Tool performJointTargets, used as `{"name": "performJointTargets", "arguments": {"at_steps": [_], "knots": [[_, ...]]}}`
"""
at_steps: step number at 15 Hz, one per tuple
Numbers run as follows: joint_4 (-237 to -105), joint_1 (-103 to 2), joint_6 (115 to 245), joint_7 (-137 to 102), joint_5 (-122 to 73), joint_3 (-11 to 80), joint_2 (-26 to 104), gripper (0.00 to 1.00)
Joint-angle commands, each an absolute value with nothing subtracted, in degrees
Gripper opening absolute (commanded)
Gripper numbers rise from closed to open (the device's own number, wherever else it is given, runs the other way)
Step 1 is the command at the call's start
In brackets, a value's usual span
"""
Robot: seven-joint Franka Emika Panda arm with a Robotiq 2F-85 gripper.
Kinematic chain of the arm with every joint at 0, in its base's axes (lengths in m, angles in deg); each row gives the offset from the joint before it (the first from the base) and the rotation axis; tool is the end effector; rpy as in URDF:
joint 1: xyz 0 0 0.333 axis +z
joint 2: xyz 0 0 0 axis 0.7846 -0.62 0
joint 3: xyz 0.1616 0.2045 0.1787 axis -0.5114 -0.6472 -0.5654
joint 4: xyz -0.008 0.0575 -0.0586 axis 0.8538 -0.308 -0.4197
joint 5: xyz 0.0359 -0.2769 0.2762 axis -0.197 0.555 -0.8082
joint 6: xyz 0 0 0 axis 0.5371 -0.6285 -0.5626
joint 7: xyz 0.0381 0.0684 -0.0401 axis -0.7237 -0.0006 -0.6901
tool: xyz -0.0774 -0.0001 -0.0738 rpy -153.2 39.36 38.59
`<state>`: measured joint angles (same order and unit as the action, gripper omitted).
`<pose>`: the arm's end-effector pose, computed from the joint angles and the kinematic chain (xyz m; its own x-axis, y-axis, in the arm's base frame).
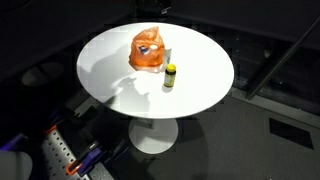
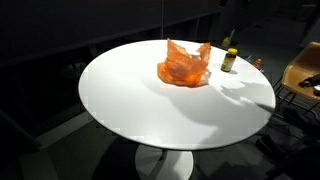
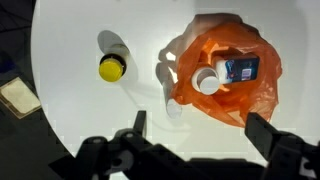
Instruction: Put the white lotion bottle in the plastic bag
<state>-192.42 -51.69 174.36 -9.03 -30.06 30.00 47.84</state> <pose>0.5951 0.0071 0.4090 0.9624 -0.2475 0.1116 -0.2409 -0.9681 -0.0691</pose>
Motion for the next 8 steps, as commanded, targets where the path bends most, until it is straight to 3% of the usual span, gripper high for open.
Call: {"name": "performJointTargets", "arguments": {"at_steps": [1, 8], "knots": [[-187.6, -52.1, 173.3, -9.5, -31.8, 30.9, 43.9, 1.0], [-188.4, -51.6, 174.2, -9.1, -30.9, 31.4, 44.2, 1.0]]}}
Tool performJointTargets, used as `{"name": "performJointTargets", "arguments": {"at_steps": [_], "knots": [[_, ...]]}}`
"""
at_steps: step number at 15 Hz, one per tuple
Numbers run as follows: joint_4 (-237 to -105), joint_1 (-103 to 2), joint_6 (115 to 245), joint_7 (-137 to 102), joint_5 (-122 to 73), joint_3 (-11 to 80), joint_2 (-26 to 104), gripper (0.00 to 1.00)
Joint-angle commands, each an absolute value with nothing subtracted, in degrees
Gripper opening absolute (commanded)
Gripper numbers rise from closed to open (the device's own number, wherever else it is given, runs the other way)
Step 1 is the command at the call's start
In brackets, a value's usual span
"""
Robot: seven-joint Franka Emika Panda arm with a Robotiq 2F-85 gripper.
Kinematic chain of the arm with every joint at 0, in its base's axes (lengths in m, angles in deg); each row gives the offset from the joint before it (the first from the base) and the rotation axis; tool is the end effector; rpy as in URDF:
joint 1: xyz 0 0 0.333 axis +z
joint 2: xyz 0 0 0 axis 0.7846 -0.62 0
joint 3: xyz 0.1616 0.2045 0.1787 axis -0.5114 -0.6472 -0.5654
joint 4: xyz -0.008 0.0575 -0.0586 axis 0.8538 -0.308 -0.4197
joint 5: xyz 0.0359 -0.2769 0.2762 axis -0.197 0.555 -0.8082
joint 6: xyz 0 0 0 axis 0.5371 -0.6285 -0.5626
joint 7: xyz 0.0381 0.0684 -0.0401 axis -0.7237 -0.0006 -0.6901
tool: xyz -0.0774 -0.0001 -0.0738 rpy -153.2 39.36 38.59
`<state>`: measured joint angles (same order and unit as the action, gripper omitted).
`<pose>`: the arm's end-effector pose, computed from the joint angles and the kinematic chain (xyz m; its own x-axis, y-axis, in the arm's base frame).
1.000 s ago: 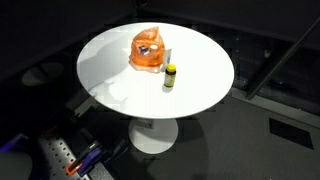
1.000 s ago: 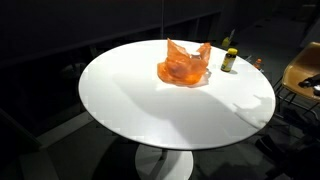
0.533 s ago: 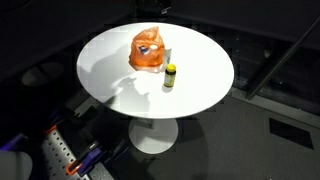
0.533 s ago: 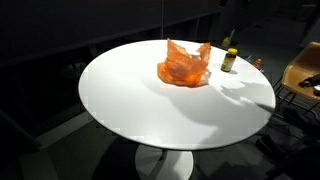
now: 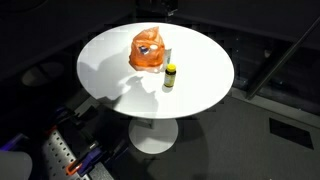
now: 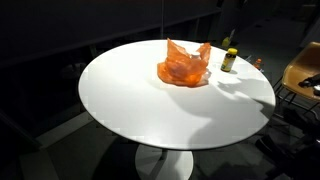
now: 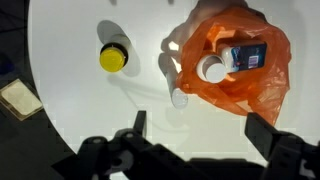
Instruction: Put the white lotion bottle in the plastic bag
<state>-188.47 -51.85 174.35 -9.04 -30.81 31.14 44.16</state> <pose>0.6153 -0.0059 0.4026 0.9543 -0.2762 0.1139 -0.2686 -0.9601 -0.0778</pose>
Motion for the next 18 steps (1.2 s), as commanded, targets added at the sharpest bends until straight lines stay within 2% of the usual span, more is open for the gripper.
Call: {"name": "performJointTargets", "arguments": {"at_steps": [1, 11, 18], "knots": [[-188.3, -51.6, 174.2, -9.1, -30.9, 31.4, 44.2, 1.0], [-174.2, -51.1, 170.0, 0.1, -30.8, 32.8, 32.1, 1.0], [-158.3, -49.9, 159.3, 5.0, -30.4, 34.3, 17.5, 1.0]]}}
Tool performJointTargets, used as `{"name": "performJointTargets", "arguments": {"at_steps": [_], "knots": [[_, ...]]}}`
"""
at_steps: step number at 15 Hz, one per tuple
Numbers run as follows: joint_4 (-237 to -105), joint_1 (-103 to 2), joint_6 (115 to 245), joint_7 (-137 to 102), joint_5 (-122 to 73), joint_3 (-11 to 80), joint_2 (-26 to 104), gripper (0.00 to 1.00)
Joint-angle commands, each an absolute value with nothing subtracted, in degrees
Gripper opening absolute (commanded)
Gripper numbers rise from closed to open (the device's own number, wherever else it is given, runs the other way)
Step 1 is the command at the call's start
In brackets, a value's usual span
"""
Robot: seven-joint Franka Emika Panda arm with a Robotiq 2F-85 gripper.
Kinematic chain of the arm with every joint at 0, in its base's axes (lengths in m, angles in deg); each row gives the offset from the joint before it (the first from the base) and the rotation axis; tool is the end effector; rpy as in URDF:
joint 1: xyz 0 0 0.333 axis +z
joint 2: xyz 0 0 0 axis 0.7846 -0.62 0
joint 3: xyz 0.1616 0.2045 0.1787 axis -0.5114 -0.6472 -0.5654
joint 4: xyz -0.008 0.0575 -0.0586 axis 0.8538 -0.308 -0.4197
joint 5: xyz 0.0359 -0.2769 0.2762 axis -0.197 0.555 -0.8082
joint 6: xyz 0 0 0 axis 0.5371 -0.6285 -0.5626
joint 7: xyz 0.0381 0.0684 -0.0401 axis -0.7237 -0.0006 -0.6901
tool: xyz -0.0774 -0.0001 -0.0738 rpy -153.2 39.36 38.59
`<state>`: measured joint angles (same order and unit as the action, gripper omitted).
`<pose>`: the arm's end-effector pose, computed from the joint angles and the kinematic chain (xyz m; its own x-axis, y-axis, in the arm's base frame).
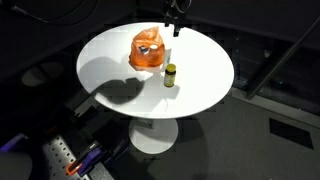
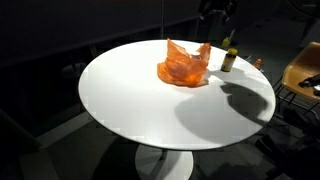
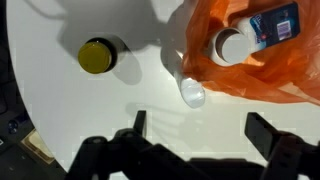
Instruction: Put the white lotion bottle in the plastic bag
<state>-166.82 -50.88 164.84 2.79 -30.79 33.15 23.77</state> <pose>0.6966 -0.0139 0.3293 0.8819 -0.4708 -0.0245 -0.4712 -0.8818 -0.0200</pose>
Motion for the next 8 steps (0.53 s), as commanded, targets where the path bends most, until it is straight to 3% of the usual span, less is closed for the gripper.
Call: {"name": "performJointTargets", "arguments": {"at_steps": [1, 8], "knots": [[-156.5, -49.8, 157.9, 5.2, -30.5, 34.4, 15.8, 1.0], [-146.9, -48.8, 152.1, 6.4, -30.1, 35.6, 7.1, 1.0]]}}
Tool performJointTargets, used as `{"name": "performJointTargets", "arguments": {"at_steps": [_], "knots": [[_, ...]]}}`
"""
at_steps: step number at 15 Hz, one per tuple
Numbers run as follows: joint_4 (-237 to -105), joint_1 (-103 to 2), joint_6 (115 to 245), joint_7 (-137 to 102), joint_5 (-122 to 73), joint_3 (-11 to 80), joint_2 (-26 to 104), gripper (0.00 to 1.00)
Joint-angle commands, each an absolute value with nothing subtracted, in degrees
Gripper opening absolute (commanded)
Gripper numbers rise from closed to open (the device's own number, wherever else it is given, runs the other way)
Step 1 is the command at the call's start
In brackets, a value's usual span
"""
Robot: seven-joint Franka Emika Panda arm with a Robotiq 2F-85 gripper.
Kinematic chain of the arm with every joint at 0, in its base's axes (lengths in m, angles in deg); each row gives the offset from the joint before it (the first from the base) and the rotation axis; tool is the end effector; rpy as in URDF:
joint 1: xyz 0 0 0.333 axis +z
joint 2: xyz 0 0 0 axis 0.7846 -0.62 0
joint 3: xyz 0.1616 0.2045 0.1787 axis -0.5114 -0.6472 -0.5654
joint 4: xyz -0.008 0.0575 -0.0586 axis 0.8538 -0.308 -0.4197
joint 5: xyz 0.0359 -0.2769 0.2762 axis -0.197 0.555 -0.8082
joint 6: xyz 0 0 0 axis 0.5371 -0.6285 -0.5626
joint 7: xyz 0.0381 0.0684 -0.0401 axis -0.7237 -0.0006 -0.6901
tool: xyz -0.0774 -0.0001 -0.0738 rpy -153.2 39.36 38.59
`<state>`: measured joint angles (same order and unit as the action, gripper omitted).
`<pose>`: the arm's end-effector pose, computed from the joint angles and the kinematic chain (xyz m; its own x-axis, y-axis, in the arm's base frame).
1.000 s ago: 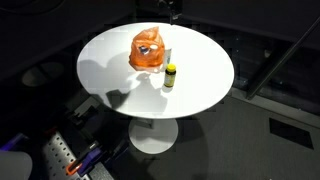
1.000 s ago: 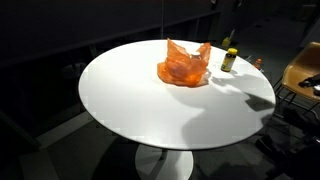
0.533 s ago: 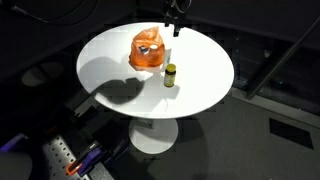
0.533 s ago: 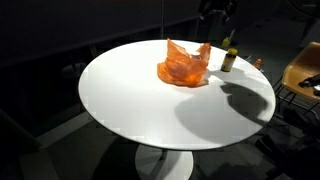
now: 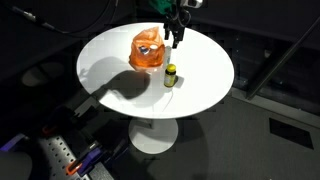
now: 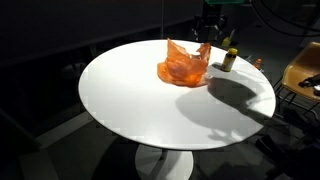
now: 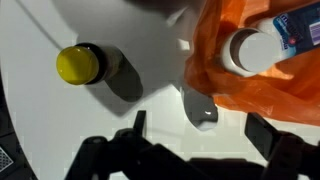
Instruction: Put the white lotion bottle in the plastic bag
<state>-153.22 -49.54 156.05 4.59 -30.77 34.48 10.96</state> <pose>0.7265 -0.0071 0.2659 0.8634 -0.4856 -0.1371 -0.4814 -0.8741 0.0642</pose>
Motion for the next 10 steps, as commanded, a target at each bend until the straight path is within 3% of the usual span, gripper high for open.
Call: {"name": "performJointTargets", "arguments": {"at_steps": [1, 6, 7, 8, 10], "knots": [[-146.0, -48.7, 151.3, 6.7, -30.0, 35.7, 6.2, 1.0], [-142.1, -48.0, 149.1, 7.8, -29.7, 36.5, 2.6, 1.0], [-141.4, -47.9, 148.8, 7.9, -29.6, 36.6, 2.0, 0.94], [-140.8, -47.9, 148.5, 8.1, -29.5, 36.7, 1.5, 0.73], [-139.5, -47.8, 148.0, 8.6, -29.4, 36.9, 0.5, 0.68]]}}
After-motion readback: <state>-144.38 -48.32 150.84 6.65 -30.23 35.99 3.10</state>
